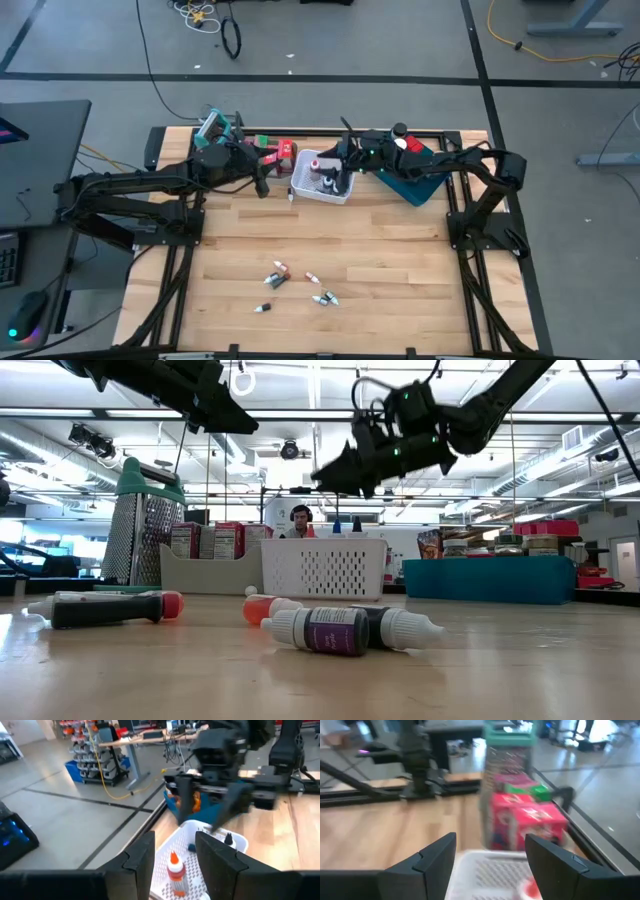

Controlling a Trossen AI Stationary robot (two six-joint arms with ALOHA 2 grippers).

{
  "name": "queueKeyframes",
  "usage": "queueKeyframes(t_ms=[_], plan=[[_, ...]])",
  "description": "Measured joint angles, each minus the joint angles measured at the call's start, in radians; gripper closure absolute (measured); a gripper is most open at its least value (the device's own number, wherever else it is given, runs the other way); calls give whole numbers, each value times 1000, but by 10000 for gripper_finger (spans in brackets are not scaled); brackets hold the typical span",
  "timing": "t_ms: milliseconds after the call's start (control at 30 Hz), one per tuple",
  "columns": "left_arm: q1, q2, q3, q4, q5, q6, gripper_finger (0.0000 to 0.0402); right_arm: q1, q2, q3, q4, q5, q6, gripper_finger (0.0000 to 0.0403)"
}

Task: Pick & Place Kitchen Items
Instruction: Put the right small orange food coloring bottle into the white bin

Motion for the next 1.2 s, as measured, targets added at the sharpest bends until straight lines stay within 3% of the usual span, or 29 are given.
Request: queueKeyframes(t_ms=[400, 533, 867, 1200], plan=[[0, 0, 0, 5, 0, 123, 253, 227, -73, 0, -40, 2, 11, 156], [0, 0, 0, 5, 0, 154, 253, 295, -72, 0, -130, 2, -48, 156], [0, 0, 0, 5, 0, 164, 251, 388, -71, 0, -184, 8, -71, 156], [0, 0, 0, 5, 0, 164, 251, 441, -71, 0, -249, 195, -23, 156]])
